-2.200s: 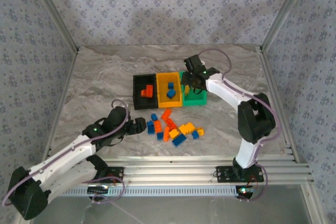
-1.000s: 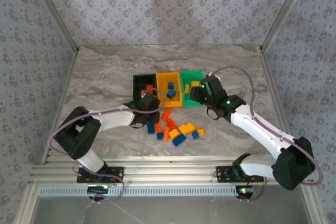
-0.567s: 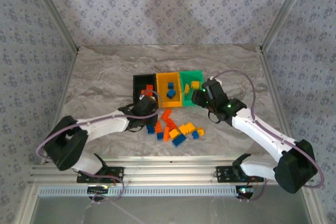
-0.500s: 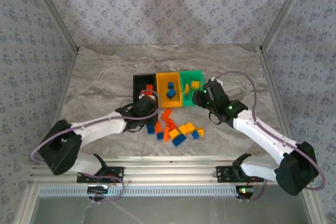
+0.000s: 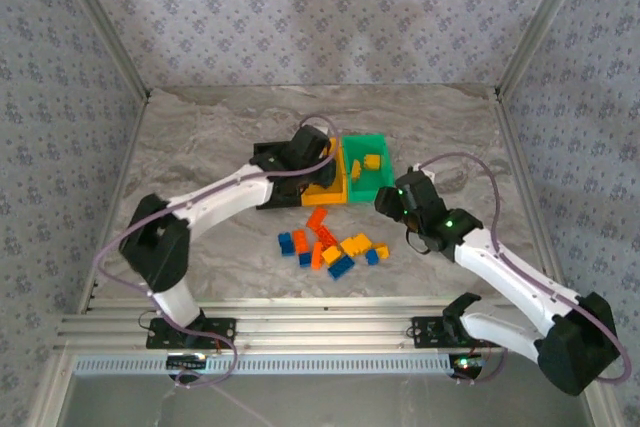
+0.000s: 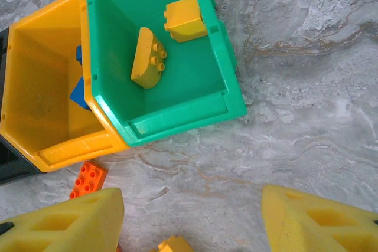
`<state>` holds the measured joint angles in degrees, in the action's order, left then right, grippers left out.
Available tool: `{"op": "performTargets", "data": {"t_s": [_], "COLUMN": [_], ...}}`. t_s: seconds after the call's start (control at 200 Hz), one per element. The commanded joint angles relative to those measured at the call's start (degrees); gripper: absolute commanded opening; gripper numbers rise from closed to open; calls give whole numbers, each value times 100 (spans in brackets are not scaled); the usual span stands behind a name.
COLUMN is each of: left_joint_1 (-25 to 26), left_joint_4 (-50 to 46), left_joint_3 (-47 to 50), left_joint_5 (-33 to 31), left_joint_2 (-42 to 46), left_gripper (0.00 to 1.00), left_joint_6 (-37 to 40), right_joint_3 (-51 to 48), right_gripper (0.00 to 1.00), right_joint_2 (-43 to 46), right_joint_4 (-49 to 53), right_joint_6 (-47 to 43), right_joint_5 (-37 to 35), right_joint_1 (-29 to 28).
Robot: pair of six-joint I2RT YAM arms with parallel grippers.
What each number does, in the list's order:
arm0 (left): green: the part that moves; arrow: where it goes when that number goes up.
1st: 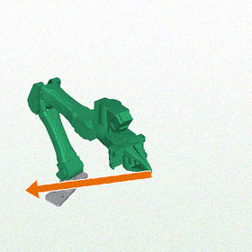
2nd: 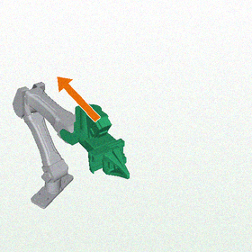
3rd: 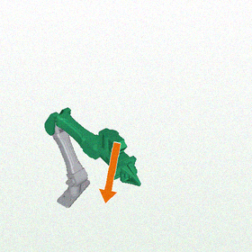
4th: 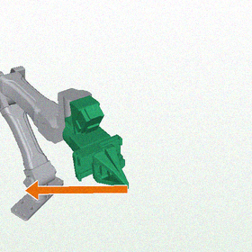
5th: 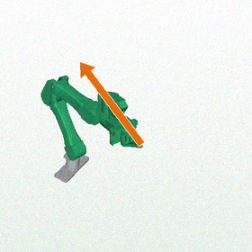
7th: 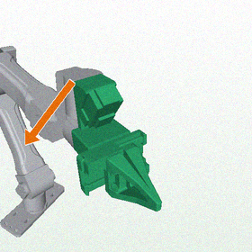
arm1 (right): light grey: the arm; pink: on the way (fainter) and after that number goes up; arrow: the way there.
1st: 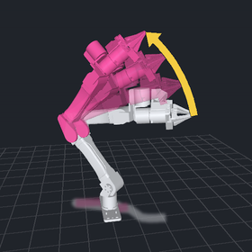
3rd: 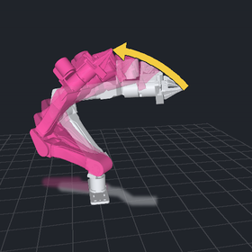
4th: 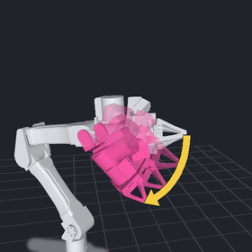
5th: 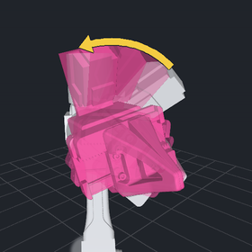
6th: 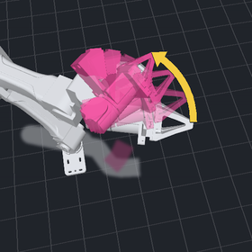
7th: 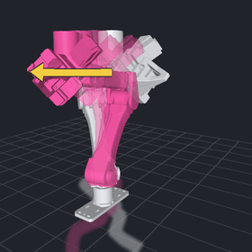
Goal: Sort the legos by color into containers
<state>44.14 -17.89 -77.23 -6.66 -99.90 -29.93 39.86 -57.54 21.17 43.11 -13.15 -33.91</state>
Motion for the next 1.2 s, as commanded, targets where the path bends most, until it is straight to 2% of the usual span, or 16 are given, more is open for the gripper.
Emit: {"op": "performTargets", "data": {"t_s": [0.0,0.185,0.405,0.535,0.725,0.735,0.75,0.765,0.974,1.194], "left_joint_1": [-173,-283,-281,-236,25,55,91,129,670,745], "left_joint_4": [-340,-544,-428,-238,438,462,484,502,525,426], "left_joint_3": [-422,-928,-1060,-805,465,547,656,769,2325,3731], "left_joint_5": [61,26,225,468,815,817,815,819,478,215], "left_joint_2": [-451,-1082,-997,-432,1022,1099,1222,1336,2865,4117], "left_gripper": [23,28,58,69,86,88,98,99,100,100], "left_joint_6": [223,184,32,-113,-470,-483,-499,-515,-771,-1294], "right_joint_3": [-160,-298,-354,-403,-605,-627,-652,-681,-848,-845], "right_gripper": [65,66,68,68,68,68,68,68,69,65], "right_joint_2": [339,582,628,598,474,461,447,433,88,-503], "right_joint_4": [224,349,389,503,764,765,774,767,730,757], "right_joint_6": [146,253,390,463,658,677,687,704,875,1041], "right_joint_5": [-82,171,426,531,632,639,652,676,704,427], "right_joint_1": [-37,-51,-106,-157,-378,-401,-437,-469,-1246,-1829]}}
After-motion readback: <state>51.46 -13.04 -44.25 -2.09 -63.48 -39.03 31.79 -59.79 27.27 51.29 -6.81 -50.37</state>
